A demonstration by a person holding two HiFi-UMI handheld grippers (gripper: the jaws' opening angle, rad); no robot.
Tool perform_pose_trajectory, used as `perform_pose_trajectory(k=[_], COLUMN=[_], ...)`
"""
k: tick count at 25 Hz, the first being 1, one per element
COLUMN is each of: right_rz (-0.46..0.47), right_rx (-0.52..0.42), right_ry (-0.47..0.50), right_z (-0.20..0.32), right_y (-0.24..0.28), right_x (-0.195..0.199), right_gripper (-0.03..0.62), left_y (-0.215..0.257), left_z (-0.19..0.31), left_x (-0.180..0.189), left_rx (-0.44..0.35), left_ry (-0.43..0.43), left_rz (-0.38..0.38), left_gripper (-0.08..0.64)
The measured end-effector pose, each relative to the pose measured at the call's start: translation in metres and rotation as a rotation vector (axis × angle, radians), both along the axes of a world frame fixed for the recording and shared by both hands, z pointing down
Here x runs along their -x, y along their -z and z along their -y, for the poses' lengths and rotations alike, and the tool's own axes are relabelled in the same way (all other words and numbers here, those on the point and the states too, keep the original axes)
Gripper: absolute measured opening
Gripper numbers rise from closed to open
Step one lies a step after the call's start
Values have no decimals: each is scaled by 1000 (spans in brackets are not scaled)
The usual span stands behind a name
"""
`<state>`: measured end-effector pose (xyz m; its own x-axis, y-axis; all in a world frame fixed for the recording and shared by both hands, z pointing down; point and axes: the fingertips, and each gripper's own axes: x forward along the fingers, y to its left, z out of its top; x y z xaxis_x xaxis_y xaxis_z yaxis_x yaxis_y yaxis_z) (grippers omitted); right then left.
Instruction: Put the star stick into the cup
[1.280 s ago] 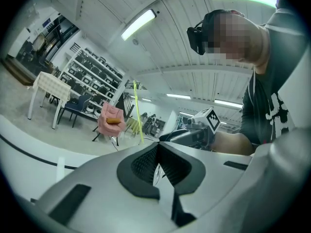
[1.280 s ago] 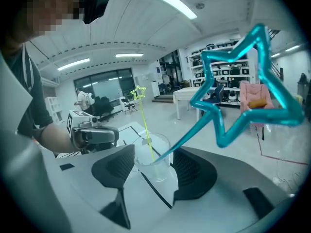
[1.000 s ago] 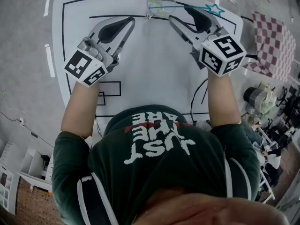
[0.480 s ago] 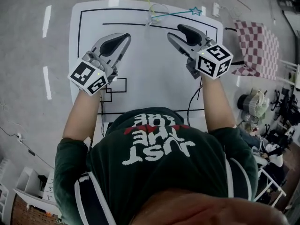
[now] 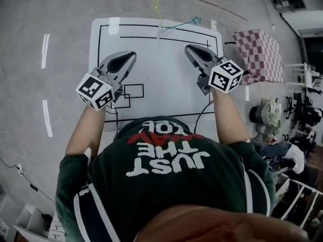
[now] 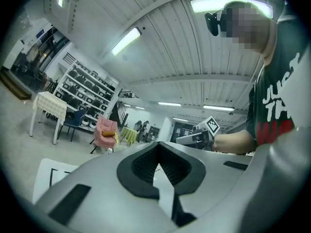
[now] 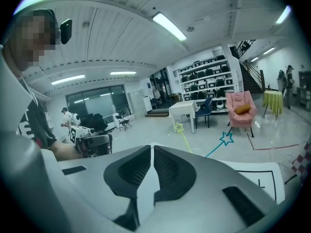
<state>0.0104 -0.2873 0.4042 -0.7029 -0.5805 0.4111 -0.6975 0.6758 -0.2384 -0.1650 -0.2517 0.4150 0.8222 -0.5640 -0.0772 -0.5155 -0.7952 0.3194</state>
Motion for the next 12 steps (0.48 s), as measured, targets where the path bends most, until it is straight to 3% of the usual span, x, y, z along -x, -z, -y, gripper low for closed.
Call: perform_pose_trajectory(k=[7,12], right_rz=[66,129], right_rx=[-44,-78], right_ry=[-4,35], right_z=[-50,-85], right_y=[44,73], right_x=[-5,-36], right_gripper=[37,34], left_y=[40,65], left_z=[-51,-95], left_x=[30,15], left_rx=[-19,-29], left_ry=[31,87], left_rz=[11,35], left_gripper=[8,8])
